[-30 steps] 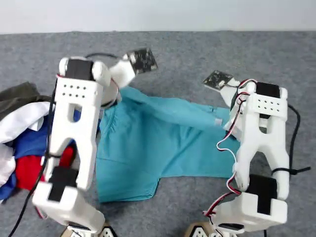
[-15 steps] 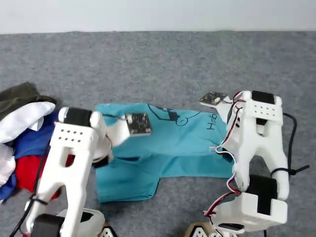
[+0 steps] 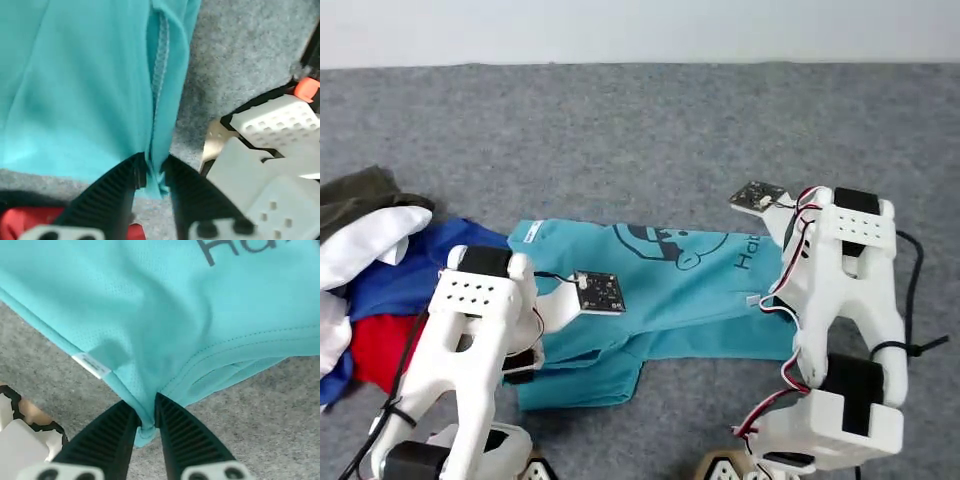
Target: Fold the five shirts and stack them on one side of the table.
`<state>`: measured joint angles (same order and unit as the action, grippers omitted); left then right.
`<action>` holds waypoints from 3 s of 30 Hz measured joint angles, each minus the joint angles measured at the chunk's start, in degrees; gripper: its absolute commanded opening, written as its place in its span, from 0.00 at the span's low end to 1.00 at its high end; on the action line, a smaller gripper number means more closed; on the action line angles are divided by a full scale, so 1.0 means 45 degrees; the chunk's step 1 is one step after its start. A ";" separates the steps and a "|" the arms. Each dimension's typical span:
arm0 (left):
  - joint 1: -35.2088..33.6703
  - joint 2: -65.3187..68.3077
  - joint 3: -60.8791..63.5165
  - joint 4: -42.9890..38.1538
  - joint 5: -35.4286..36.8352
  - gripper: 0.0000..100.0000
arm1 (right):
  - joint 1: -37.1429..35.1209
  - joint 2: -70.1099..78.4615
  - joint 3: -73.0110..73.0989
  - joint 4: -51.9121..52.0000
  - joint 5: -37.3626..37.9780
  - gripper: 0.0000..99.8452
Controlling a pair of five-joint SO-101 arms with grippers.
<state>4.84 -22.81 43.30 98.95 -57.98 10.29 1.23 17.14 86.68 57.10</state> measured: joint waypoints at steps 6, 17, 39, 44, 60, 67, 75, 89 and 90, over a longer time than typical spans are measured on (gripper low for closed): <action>0.0000 0.0000 -0.0371 0.0000 0.1817 0.17 | 0.0000 0.0000 -0.0098 0.1192 0.0000 0.27; 0.0000 -0.0020 -0.3223 -0.1543 0.5529 0.15 | 0.0000 -0.0020 -0.2755 0.1700 -0.0606 0.12; -0.0059 0.7092 -0.4923 -0.9807 1.0237 0.02 | -0.1133 0.4747 -0.2403 -0.5060 -0.5060 0.02; -0.1035 0.9768 -0.7013 -0.8811 1.0237 0.02 | -0.0918 0.4904 -0.2637 -0.5490 -0.5060 0.02; -0.1524 0.8205 -0.8361 -0.5802 1.0237 0.02 | -0.1368 0.4181 -0.5705 -0.0723 -0.5060 0.02; -0.0996 0.5040 -0.8361 -0.4571 1.0237 0.02 | -0.2540 0.3048 -0.5705 0.2637 -0.6408 0.02; -0.1407 0.3595 -0.8361 -0.2364 0.9534 0.02 | -0.2735 0.3028 -0.3087 0.2383 -0.6974 0.02; -0.1661 0.2286 -0.8361 -0.0879 0.9162 0.02 | -0.0567 0.4493 -0.0527 -0.0176 -0.5255 0.02; -0.1661 0.2286 -0.8361 -0.0801 0.9162 0.02 | -0.0527 0.4493 -0.0723 0.0156 -0.5255 0.03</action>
<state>-2.64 -12.53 5.67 95.34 -16.75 7.91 21.45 13.89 87.38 33.45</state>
